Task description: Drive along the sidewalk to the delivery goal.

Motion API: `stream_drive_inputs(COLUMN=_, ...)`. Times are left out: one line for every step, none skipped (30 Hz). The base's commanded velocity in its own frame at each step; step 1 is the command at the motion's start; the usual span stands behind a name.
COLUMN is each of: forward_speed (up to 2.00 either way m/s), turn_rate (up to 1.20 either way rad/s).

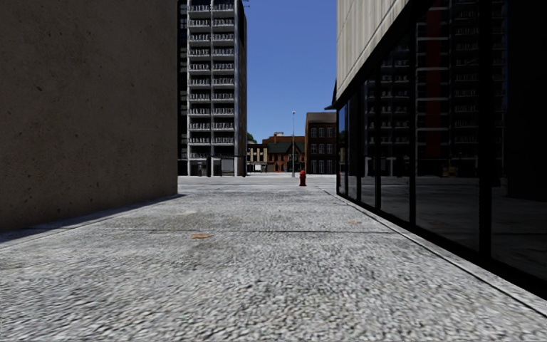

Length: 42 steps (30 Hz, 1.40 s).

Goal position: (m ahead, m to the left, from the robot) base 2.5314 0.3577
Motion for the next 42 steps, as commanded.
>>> stream_drive_inputs(forward_speed=1.07, turn_rate=0.00)
stream_drive_inputs(forward_speed=1.07, turn_rate=0.00)
stream_drive_inputs(forward_speed=1.07, turn_rate=0.00)
stream_drive_inputs(forward_speed=1.07, turn_rate=0.00)
stream_drive_inputs(forward_speed=1.07, turn_rate=0.00)
stream_drive_inputs(forward_speed=1.07, turn_rate=0.00)
stream_drive_inputs(forward_speed=1.07, turn_rate=0.00)
stream_drive_inputs(forward_speed=1.06, turn_rate=0.00)
stream_drive_inputs(forward_speed=1.06, turn_rate=0.00)
stream_drive_inputs(forward_speed=1.06, turn_rate=0.00)
stream_drive_inputs(forward_speed=1.06, turn_rate=0.00)
stream_drive_inputs(forward_speed=1.06, turn_rate=0.00)
stream_drive_inputs(forward_speed=1.06, turn_rate=0.00)
stream_drive_inputs(forward_speed=1.06, turn_rate=0.00)
stream_drive_inputs(forward_speed=1.06, turn_rate=0.00)
stream_drive_inputs(forward_speed=1.06, turn_rate=0.00)
stream_drive_inputs(forward_speed=1.06, turn_rate=0.00)
stream_drive_inputs(forward_speed=1.06, turn_rate=0.00)
stream_drive_inputs(forward_speed=1.06, turn_rate=0.00)
stream_drive_inputs(forward_speed=1.06, turn_rate=0.00)
stream_drive_inputs(forward_speed=1.06, turn_rate=0.00)
stream_drive_inputs(forward_speed=1.06, turn_rate=0.00)
stream_drive_inputs(forward_speed=1.06, turn_rate=0.00)
stream_drive_inputs(forward_speed=1.06, turn_rate=0.00)
stream_drive_inputs(forward_speed=1.06, turn_rate=0.00)
stream_drive_inputs(forward_speed=1.06, turn_rate=0.00)
stream_drive_inputs(forward_speed=1.06, turn_rate=0.00)
stream_drive_inputs(forward_speed=1.06, turn_rate=0.00)
stream_drive_inputs(forward_speed=1.06, turn_rate=0.00)
stream_drive_inputs(forward_speed=1.06, turn_rate=0.00)
stream_drive_inputs(forward_speed=1.06, turn_rate=0.00)
stream_drive_inputs(forward_speed=1.06, turn_rate=0.00)
stream_drive_inputs(forward_speed=1.06, turn_rate=0.00)
stream_drive_inputs(forward_speed=1.06, turn_rate=0.00)
stream_drive_inputs(forward_speed=1.06, turn_rate=0.00)
stream_drive_inputs(forward_speed=1.06, turn_rate=0.00)
stream_drive_inputs(forward_speed=1.06, turn_rate=0.00)
stream_drive_inputs(forward_speed=1.06, turn_rate=0.00)
stream_drive_inputs(forward_speed=1.06, turn_rate=0.00)
stream_drive_inputs(forward_speed=1.06, turn_rate=0.00)
stream_drive_inputs(forward_speed=1.06, turn_rate=0.00)
stream_drive_inputs(forward_speed=1.06, turn_rate=0.00)
